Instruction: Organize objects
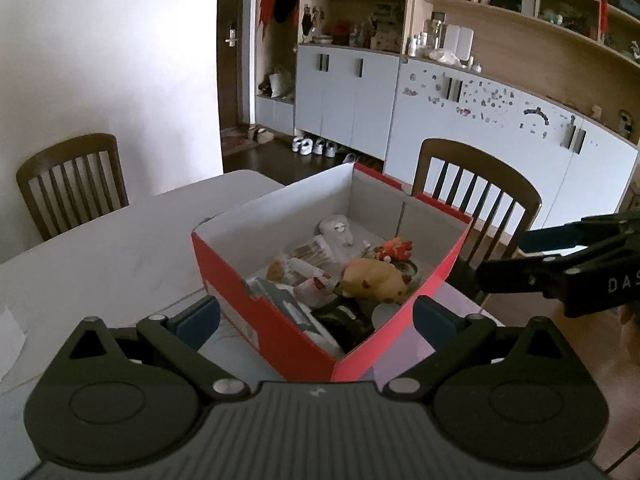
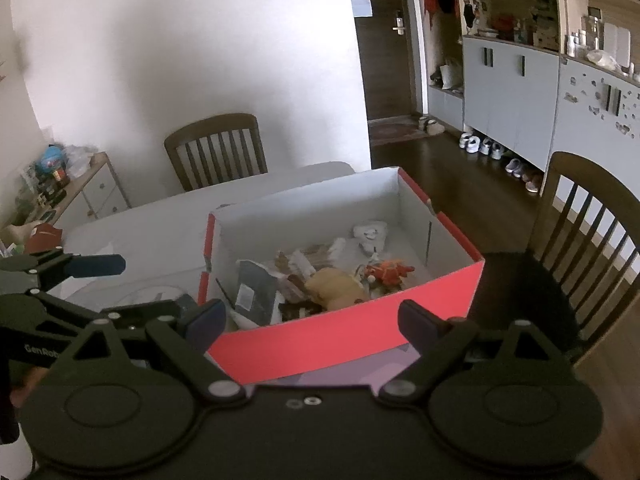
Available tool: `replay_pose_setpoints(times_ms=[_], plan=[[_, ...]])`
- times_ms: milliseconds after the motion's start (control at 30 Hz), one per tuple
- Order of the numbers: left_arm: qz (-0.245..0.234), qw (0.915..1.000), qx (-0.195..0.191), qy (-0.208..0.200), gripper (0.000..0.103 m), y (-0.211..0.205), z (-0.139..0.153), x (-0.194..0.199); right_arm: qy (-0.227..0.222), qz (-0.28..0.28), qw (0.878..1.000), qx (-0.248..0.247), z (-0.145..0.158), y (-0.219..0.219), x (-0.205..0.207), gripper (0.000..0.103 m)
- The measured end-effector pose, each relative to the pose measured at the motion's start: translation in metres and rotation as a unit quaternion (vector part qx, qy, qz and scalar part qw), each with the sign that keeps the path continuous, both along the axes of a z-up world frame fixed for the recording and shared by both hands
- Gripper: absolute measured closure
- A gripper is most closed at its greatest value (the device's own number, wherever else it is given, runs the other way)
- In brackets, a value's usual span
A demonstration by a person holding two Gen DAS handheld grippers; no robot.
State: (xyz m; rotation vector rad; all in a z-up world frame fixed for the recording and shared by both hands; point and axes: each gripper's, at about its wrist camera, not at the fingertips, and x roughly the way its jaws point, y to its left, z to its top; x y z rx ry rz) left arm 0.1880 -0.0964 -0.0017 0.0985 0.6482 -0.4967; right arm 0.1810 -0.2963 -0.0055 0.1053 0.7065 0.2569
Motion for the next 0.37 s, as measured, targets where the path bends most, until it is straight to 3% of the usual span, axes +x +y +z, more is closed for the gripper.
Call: replay_pose_setpoints(times_ms=[367], plan=[[-0.003,1.0000,-0.009,0.003,0.000,-0.0027,0.0003,0.0016,0.004,-0.012,1.000,0.001,-0.0012,-0.0066,0.0003,0.010]])
